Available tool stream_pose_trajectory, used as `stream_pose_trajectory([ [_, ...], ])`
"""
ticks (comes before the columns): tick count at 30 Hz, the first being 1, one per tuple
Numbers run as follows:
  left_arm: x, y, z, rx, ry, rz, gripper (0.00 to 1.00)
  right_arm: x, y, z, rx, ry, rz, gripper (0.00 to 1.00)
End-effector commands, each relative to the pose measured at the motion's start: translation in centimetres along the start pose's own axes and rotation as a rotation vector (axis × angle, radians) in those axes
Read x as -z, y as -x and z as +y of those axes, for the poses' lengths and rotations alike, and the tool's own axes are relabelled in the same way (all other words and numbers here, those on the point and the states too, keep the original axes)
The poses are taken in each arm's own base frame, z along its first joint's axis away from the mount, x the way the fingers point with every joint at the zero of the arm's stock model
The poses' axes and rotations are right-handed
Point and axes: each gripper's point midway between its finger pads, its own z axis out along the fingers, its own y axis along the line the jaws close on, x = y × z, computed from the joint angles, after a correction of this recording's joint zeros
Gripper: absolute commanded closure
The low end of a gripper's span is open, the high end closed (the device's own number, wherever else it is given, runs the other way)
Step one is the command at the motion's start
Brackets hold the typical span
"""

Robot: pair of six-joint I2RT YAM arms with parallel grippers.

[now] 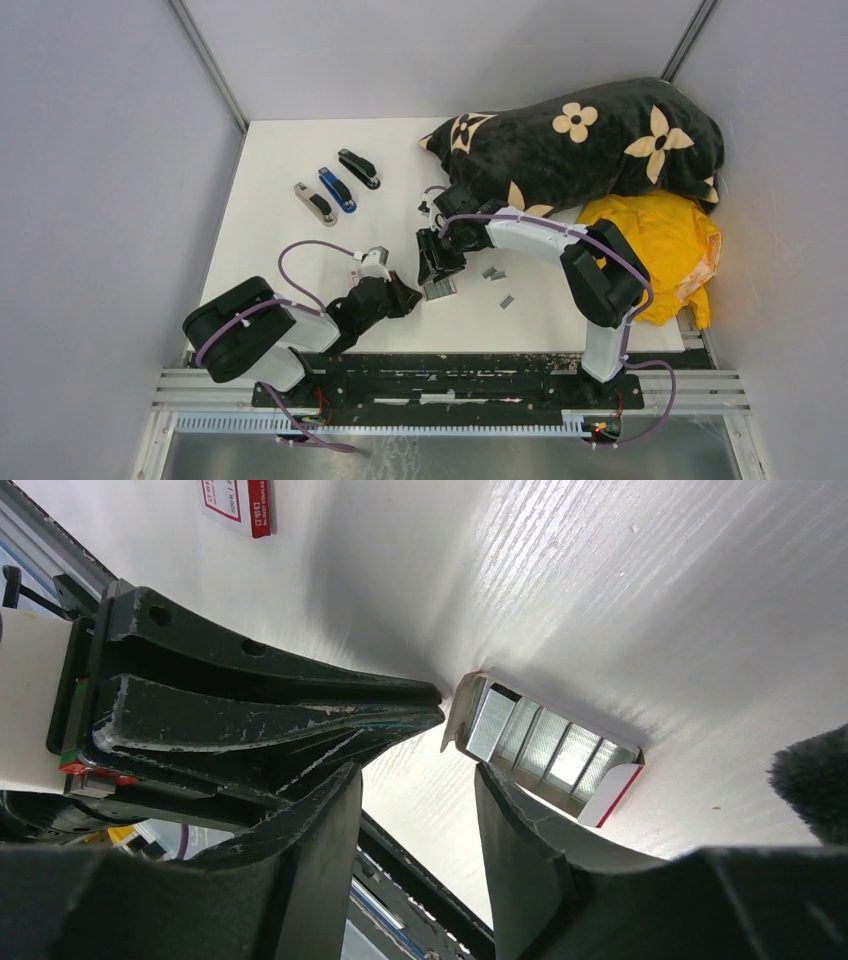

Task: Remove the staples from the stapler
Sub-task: Place the staple in the staple box.

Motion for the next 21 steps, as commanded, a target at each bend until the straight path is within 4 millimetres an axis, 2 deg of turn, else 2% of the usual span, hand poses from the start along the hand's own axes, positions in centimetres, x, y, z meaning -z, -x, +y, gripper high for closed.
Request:
stream_pose_trajectory([
  [1,0.2,0.1,0.3,0.016,0.008,-0.008,0.83,0.0,0.2,0.9,0.026,0.017,-0.021,0.48],
  [11,0.2,0.0,0.4,0.016,0.007,-0.007,0.83,-1.3,0.0,-0.2,-0.006,-0.018,0.009,0.52],
  [18,0.3,0.0,0.4,0.016,0.007,-0.009,0.83,-1.9,-0.1,-0.6,-0.018,-0.028,0.022,0.63],
  [21,0.3,0.0,0.4,0.017,0.007,-0.008,0.83,-2.0,-0.1,-0.7,-0.021,-0.03,0.026,0.64],
])
